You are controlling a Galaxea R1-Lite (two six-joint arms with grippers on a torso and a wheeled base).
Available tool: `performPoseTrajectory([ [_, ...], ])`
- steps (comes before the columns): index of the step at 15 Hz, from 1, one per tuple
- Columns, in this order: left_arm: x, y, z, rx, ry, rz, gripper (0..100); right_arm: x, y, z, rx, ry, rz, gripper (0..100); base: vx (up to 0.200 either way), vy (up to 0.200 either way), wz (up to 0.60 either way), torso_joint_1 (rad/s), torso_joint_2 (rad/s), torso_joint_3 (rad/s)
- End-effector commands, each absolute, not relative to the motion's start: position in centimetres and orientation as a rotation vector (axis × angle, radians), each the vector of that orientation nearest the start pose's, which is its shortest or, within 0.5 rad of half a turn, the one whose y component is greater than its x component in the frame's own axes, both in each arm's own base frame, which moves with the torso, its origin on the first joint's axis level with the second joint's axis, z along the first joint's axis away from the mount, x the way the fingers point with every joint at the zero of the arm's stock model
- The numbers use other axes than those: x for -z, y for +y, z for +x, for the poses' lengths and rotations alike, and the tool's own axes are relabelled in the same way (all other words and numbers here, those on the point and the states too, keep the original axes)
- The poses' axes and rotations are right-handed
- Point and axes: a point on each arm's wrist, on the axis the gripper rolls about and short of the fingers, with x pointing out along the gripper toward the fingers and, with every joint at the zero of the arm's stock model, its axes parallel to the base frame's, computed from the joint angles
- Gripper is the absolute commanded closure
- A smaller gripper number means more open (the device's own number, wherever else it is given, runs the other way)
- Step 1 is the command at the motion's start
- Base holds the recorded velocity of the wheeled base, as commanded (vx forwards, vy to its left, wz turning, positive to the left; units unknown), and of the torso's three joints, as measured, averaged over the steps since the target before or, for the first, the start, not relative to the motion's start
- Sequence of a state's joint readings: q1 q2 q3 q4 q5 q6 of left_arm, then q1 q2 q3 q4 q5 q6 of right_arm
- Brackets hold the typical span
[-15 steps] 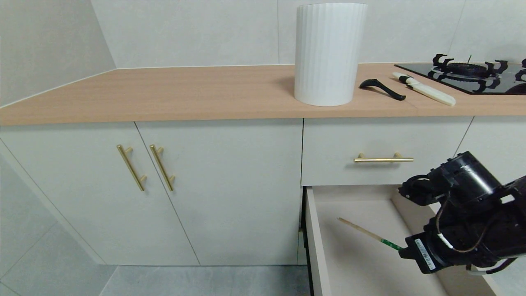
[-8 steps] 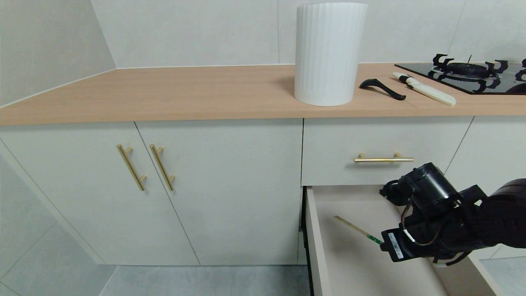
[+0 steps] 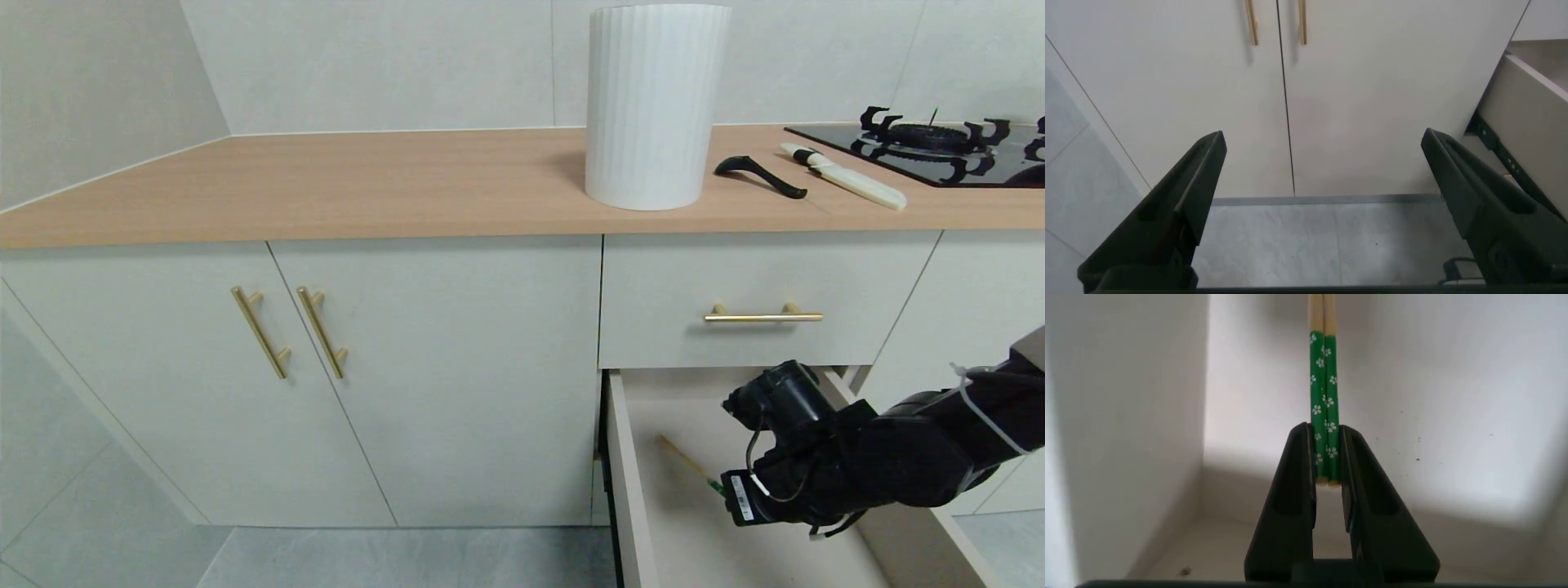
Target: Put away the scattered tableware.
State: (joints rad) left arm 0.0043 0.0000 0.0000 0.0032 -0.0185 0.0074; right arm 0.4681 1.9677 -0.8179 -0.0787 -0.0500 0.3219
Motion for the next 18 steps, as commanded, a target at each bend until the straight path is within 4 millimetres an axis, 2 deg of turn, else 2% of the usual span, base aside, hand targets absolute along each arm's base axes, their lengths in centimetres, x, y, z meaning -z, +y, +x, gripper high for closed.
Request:
performPoseTrajectory([
  [1, -7.5, -0.1, -2.3, 0.014, 0.003, 0.006, 0, -4.1, 14.0, 27.6, -0.198, 1.124, -0.003, 100, 0.000, 0.000, 0.00, 0.000, 0.00, 0.000],
  [8, -7.5, -0.1, -2.3, 0.014, 0.003, 0.006, 0, 0.2, 15.5, 28.6, -0.192, 1.148, 0.007, 100, 0.000, 0.000, 0.00, 0.000, 0.00, 0.000],
  [18, -7.5, -0.1, -2.3, 0.014, 0.003, 0.006, 0, 0.7, 15.6, 29.0, -0.166, 1.138, 0.021, 100, 0.000, 0.000, 0.00, 0.000, 0.00, 0.000],
])
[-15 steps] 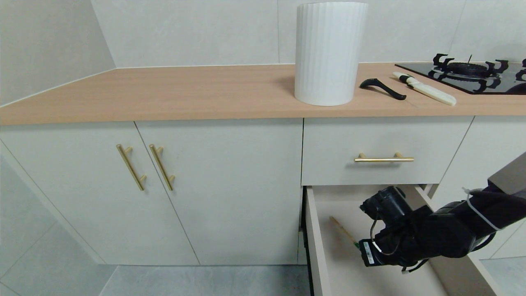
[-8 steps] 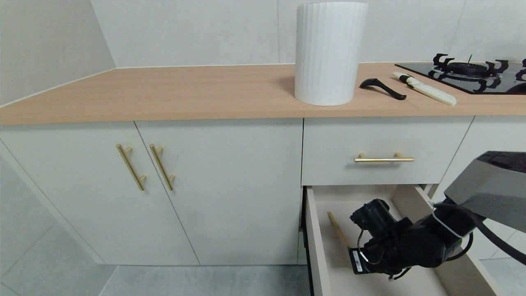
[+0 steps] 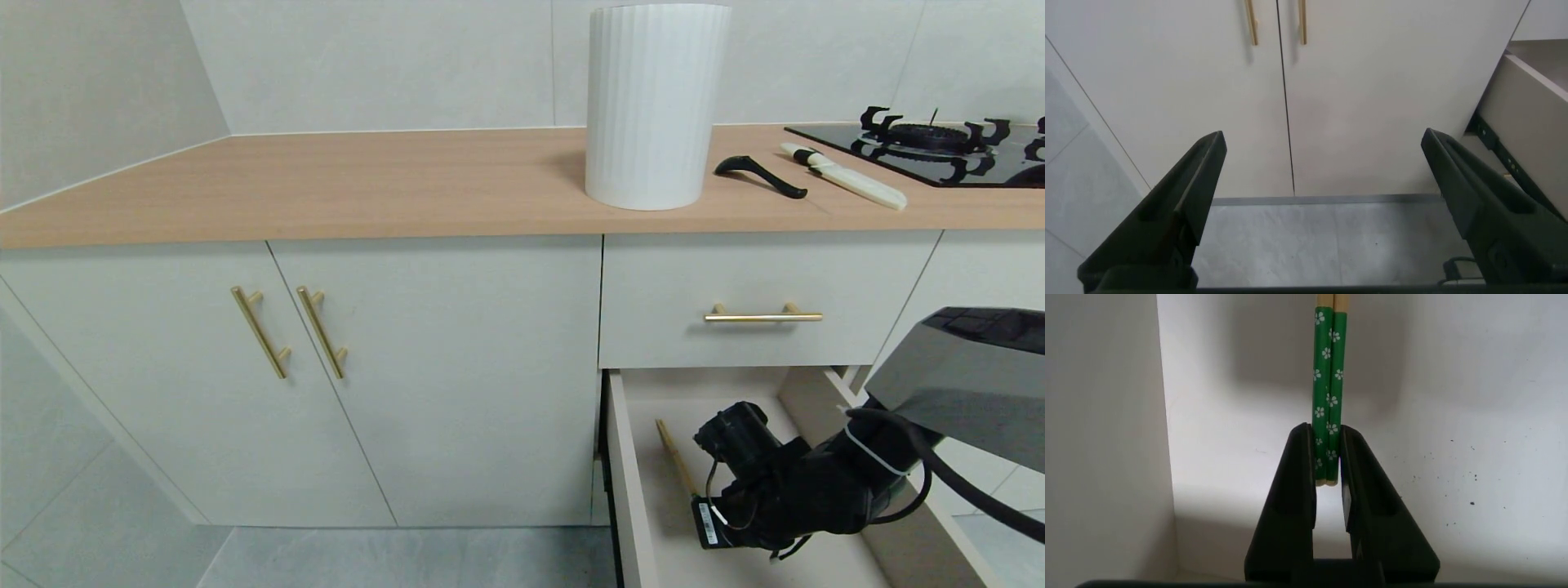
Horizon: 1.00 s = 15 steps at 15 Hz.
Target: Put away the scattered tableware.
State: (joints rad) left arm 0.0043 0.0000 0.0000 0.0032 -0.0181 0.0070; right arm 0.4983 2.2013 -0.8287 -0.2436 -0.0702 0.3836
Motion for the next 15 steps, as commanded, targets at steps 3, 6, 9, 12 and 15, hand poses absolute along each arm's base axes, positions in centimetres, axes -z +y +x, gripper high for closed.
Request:
performPoseTrajectory([
  [3, -7.5, -0.1, -2.3, 0.014, 0.003, 0.008, 0, 0.7, 15.6, 29.0, -0.166, 1.138, 0.021, 100, 0.000, 0.000, 0.00, 0.000, 0.00, 0.000],
  [6, -7.5, -0.1, -2.3, 0.014, 0.003, 0.006, 0, 0.6, 15.6, 29.0, -0.165, 1.136, 0.021, 0, 0.000, 0.000, 0.00, 0.000, 0.00, 0.000],
  [9, -7.5, -0.1, -2.3, 0.014, 0.003, 0.008, 0, 0.6, 15.6, 29.0, -0.165, 1.135, 0.021, 0, 0.000, 0.000, 0.00, 0.000, 0.00, 0.000],
  [12, -7.5, -0.1, -2.3, 0.014, 0.003, 0.008, 0, 0.3, 15.6, 28.9, -0.165, 1.129, 0.023, 0, 0.000, 0.000, 0.00, 0.000, 0.00, 0.000],
  [15, -7.5, -0.1, -2.3, 0.014, 0.003, 0.006, 0, -1.9, 15.3, 28.7, -0.153, 1.063, 0.028, 0, 0.000, 0.000, 0.00, 0.000, 0.00, 0.000],
])
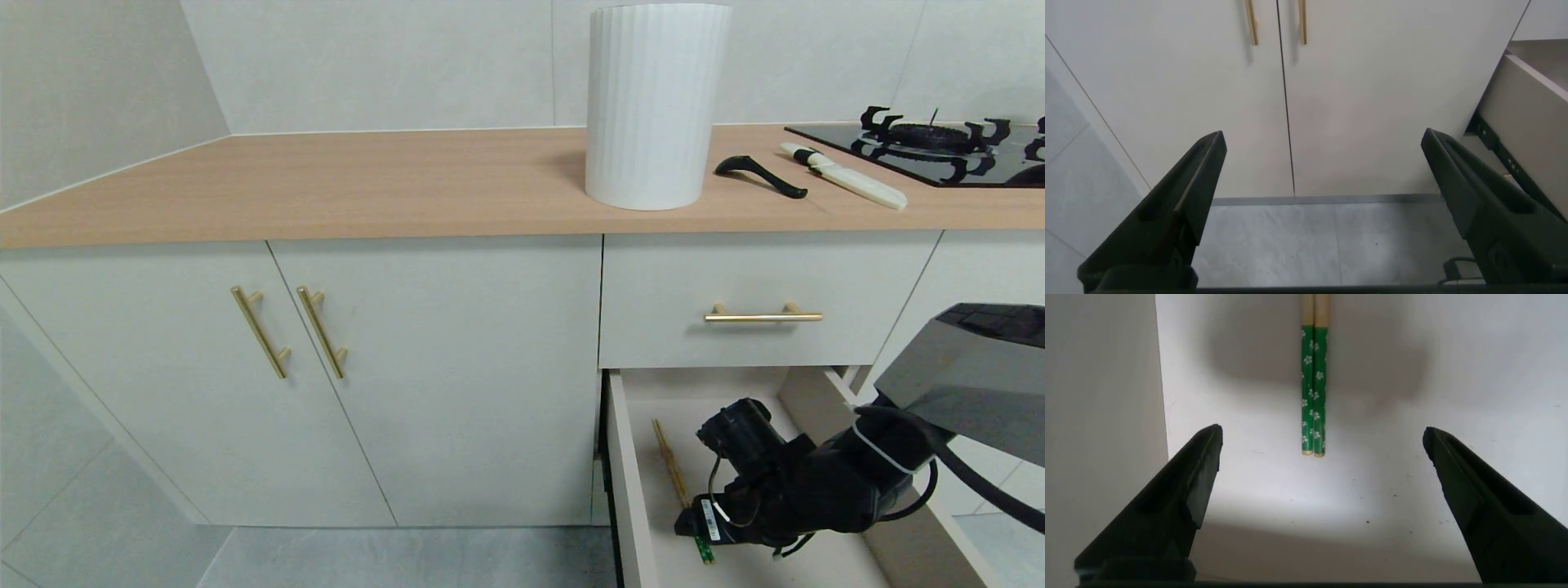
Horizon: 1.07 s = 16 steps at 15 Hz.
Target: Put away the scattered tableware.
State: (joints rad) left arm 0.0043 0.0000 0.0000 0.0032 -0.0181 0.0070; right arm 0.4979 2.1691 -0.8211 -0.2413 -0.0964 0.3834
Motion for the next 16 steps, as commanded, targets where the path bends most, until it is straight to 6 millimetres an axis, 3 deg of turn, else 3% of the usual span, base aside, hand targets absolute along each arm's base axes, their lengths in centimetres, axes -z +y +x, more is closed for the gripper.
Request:
performPoseTrajectory([
  [1, -7.5, -0.1, -2.3, 0.014, 0.003, 0.008, 0, -3.5, 14.9, 28.4, -0.154, 1.019, 0.044, 0, 0.000, 0.000, 0.00, 0.000, 0.00, 0.000],
  [6, -7.5, -0.1, -2.3, 0.014, 0.003, 0.008, 0, -10.3, 12.7, 26.9, -0.144, 0.819, 0.107, 0, 0.000, 0.000, 0.00, 0.000, 0.00, 0.000],
  [16, -7.5, -0.1, -2.3, 0.014, 0.003, 0.008, 0, -16.9, 9.2, 24.2, -0.084, 0.564, 0.071, 0, 0.000, 0.000, 0.00, 0.000, 0.00, 0.000],
])
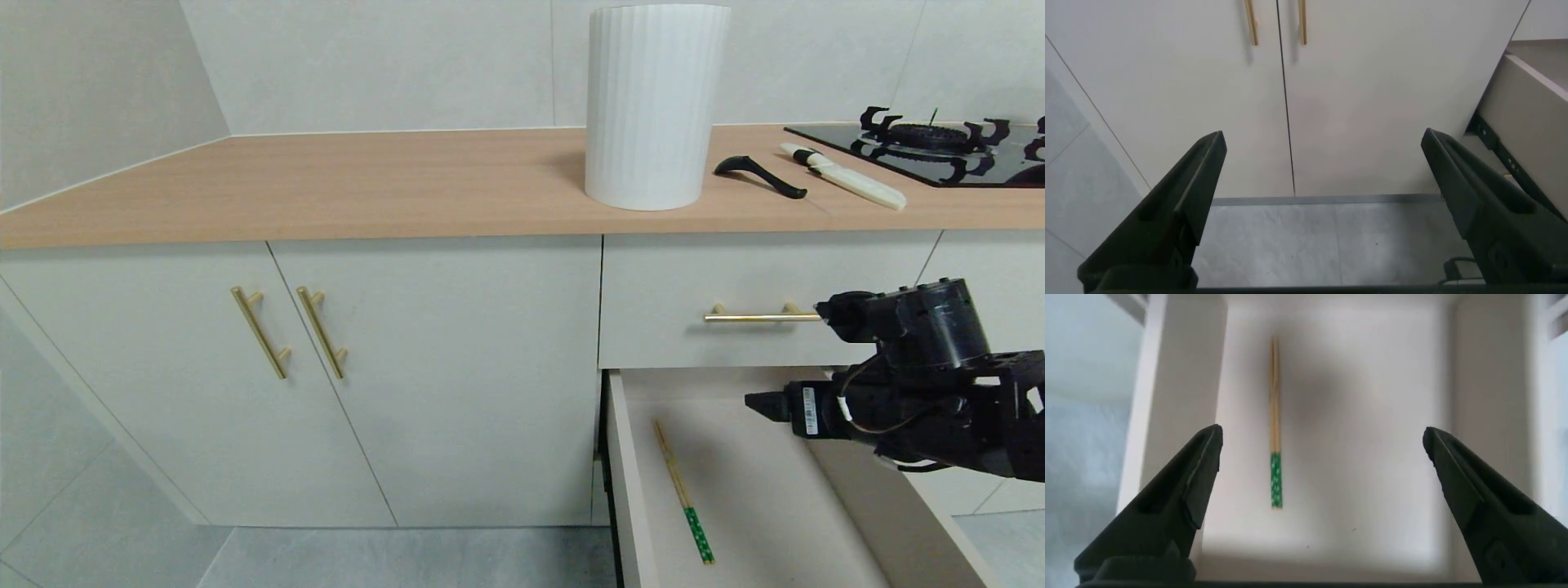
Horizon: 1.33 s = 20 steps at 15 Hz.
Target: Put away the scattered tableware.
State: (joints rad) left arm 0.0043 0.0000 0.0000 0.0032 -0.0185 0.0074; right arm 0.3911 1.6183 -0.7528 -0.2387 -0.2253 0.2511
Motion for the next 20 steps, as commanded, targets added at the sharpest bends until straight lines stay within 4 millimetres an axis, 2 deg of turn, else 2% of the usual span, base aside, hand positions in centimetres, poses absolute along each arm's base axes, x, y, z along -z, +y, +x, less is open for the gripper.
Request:
performPoseTrajectory([
  [1, -7.52, -0.05, -2.28, 0.014, 0.003, 0.008, 0, -17.20, 9.03, 24.03, -0.084, 0.554, 0.075, 0, 0.000, 0.000, 0.00, 0.000, 0.00, 0.000],
  [12, -7.52, -0.05, -2.28, 0.014, 0.003, 0.008, 0, -17.16, 9.00, 23.97, -0.082, 0.555, 0.070, 0, 0.000, 0.000, 0.00, 0.002, -0.01, -0.003],
  [16, -7.52, -0.05, -2.28, 0.014, 0.003, 0.008, 0, -17.05, 9.00, 23.96, -0.083, 0.557, 0.065, 0, 0.000, 0.000, 0.00, 0.082, -0.26, -0.261],
  [20, -7.52, -0.05, -2.28, 0.014, 0.003, 0.008, 0, -16.74, 9.03, 23.93, -0.083, 0.569, 0.059, 0, 0.000, 0.000, 0.00, 0.132, -0.53, -0.308],
])
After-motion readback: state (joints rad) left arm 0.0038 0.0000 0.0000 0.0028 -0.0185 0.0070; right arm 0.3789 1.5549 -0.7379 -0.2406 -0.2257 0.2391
